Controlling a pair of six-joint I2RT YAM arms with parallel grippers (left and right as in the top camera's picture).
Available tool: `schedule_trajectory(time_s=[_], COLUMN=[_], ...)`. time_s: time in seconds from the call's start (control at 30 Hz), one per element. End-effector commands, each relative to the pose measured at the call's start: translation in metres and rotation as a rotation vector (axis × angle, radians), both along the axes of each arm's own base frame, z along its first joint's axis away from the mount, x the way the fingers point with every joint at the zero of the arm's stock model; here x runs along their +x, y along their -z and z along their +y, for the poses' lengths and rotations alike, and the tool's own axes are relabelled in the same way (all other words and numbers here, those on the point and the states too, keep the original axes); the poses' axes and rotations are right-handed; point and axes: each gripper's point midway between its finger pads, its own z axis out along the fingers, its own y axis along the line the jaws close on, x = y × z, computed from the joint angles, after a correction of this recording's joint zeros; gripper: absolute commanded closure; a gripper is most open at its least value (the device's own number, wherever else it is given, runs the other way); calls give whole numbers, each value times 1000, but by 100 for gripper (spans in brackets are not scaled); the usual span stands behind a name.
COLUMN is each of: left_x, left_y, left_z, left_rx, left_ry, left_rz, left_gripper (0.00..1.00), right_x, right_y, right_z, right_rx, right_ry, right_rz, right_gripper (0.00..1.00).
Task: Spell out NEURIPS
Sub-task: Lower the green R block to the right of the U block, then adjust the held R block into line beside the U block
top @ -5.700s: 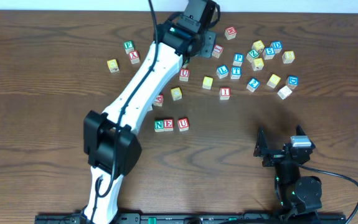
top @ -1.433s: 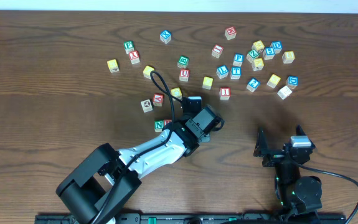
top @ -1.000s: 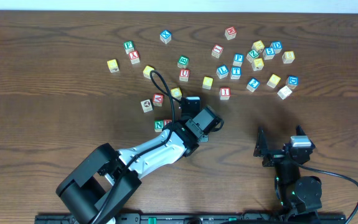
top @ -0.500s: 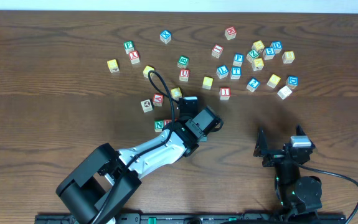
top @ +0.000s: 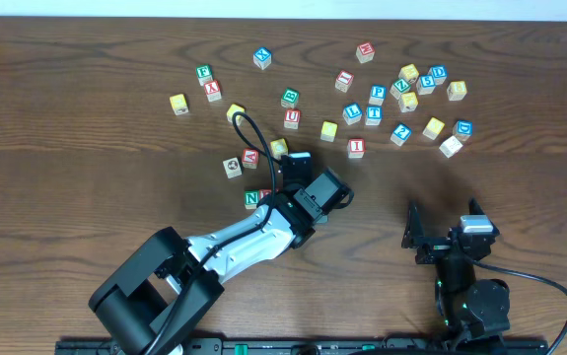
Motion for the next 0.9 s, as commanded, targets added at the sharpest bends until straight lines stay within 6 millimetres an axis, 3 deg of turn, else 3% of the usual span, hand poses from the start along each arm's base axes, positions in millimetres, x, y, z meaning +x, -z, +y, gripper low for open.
schedule_trajectory(time_s=[0.0,0.87], left_x=[-1,-2], left_y=[5,5], left_z=[9,3], left_rx=[30,26], left_ry=[-27,19], left_rz=[-4,2], left_gripper=[92,92], right_x=[0,0], right_y=[1,1], right_z=[-3,-3], right_rx=[11,11], right_ry=[13,13], right_rz=[5,5], right_gripper=[1,1])
